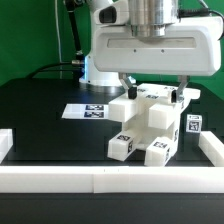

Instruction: Assemble chair

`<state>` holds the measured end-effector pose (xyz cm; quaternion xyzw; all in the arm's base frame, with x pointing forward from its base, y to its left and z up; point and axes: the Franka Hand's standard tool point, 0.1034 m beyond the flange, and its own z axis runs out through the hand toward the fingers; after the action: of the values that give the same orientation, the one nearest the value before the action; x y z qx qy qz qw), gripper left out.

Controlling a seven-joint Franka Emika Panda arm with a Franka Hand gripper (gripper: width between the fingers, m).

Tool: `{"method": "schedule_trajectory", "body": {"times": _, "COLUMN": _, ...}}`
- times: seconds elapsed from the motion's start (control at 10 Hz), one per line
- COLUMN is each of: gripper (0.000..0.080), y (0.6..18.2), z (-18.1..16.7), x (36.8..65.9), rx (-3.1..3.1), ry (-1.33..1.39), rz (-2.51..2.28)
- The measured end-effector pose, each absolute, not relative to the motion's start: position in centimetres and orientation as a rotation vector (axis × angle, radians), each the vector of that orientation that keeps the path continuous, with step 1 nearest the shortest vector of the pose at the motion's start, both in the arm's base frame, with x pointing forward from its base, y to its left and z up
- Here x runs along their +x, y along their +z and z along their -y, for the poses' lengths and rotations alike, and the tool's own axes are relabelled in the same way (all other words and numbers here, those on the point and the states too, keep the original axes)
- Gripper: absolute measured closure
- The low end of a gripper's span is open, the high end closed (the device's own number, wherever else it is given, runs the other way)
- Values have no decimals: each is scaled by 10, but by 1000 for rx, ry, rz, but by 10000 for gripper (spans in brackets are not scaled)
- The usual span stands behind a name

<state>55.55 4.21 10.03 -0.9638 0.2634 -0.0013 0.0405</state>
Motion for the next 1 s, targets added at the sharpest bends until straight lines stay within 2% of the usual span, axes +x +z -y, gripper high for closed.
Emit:
{"method": "schedule_trajectory", "body": {"times": 0.4, "gripper": 150, "y": 105, "z": -37, "x": 570, "rx": -2951, "ry": -85, "rz": -799}}
{"method": "schedule_trajectory", "body": {"times": 1.0, "gripper": 150, "y": 132, "z": -49, "x": 566, "rx": -2918, "ry": -80, "rz": -800}}
